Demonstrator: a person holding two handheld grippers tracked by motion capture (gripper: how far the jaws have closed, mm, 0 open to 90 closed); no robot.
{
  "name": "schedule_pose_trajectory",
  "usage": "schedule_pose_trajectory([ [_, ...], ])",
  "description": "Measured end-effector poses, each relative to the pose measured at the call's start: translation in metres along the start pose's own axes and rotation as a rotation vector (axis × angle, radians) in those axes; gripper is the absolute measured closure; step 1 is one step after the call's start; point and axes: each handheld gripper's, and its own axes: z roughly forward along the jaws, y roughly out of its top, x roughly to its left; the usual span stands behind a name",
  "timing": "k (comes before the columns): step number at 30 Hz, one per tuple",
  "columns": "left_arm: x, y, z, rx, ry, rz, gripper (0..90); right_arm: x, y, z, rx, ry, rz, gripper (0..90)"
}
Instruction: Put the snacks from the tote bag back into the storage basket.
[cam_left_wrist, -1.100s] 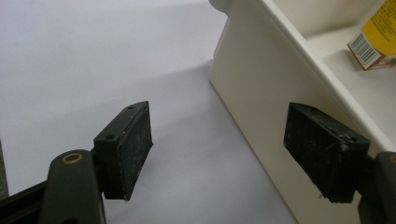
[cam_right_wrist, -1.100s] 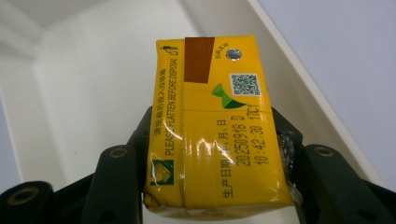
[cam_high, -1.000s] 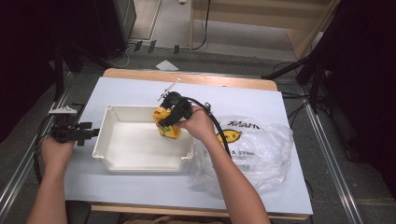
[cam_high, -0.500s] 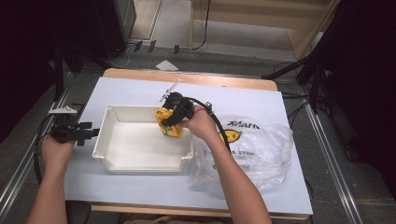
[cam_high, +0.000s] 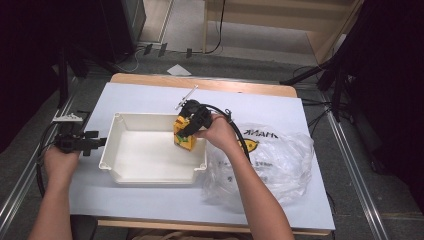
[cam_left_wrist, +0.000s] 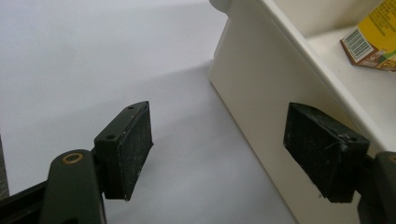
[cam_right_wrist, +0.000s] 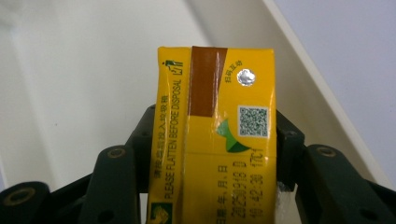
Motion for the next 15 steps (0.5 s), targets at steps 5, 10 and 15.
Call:
schedule_pose_trajectory([
  [5,0.0001,0.0000,0.0001,0.000,0.000,0.000,24.8,0.0016,-0.0009,0.0001,-0.013,0.016,-0.005,48.0],
  [10,-0.0001,0.0000,0.0003,0.001,0.002,0.001,24.8,0.0053,0.0010,-0.0011,-0.004,0.013,-0.001,45.5],
  [15,-0.0001,0.0000,0.0002,0.001,0.002,0.001,24.9,0.0043,0.0015,-0.0070,-0.032,0.032,0.017,41.4],
])
